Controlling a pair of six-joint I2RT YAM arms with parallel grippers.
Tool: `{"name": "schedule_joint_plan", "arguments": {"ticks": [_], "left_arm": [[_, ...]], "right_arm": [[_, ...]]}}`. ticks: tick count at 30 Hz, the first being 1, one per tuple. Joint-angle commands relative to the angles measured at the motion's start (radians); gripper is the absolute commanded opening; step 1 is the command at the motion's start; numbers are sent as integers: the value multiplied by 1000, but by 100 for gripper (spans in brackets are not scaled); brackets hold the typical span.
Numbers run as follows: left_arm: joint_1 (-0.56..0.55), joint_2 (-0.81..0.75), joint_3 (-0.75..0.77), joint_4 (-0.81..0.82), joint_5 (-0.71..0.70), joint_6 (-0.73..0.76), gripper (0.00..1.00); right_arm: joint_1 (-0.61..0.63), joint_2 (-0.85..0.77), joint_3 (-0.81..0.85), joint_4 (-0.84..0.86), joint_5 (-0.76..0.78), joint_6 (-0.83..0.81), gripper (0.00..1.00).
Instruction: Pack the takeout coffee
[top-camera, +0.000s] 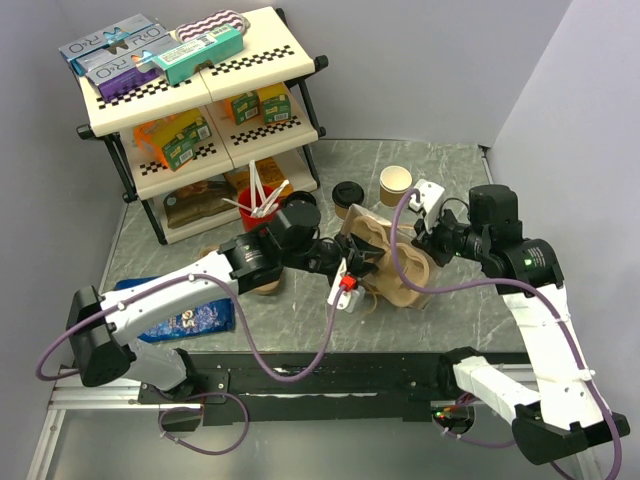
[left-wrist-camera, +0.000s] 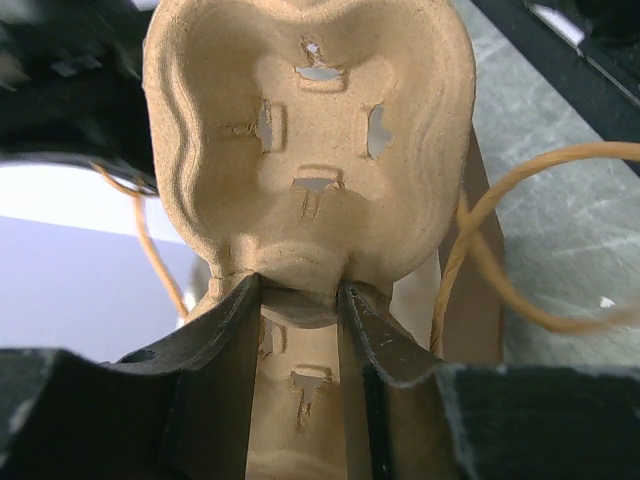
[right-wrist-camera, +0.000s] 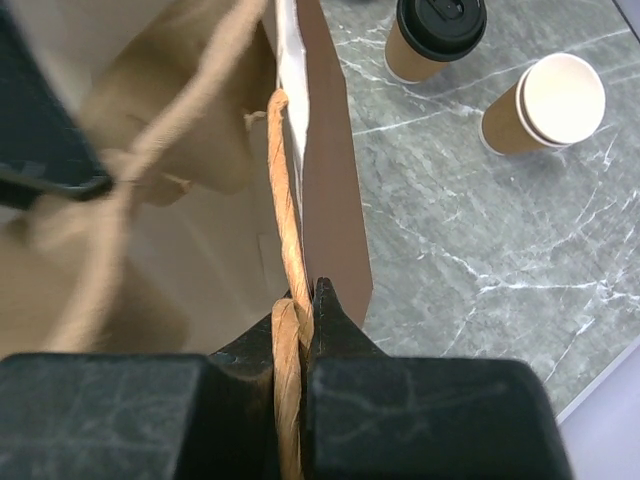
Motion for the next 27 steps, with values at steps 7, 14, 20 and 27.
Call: {"name": "schedule_joint_plan", "arguments": {"ticks": [7,14,20,27], "left_arm": [[-9,82,39,-41,-96,26,1],[-39,98,76,-84,-173,45,1],[-87,128,139,-151,-322,14,1],[-113,176,237,-283,-402,23,1]], "right_arm": [[12,-36,7,4,-28,3,0],[12,-31,4,8,-36,41,0],[12,-28,-13,25,-49,148,0],[18,-16,-21,19,-34,176,0]]}}
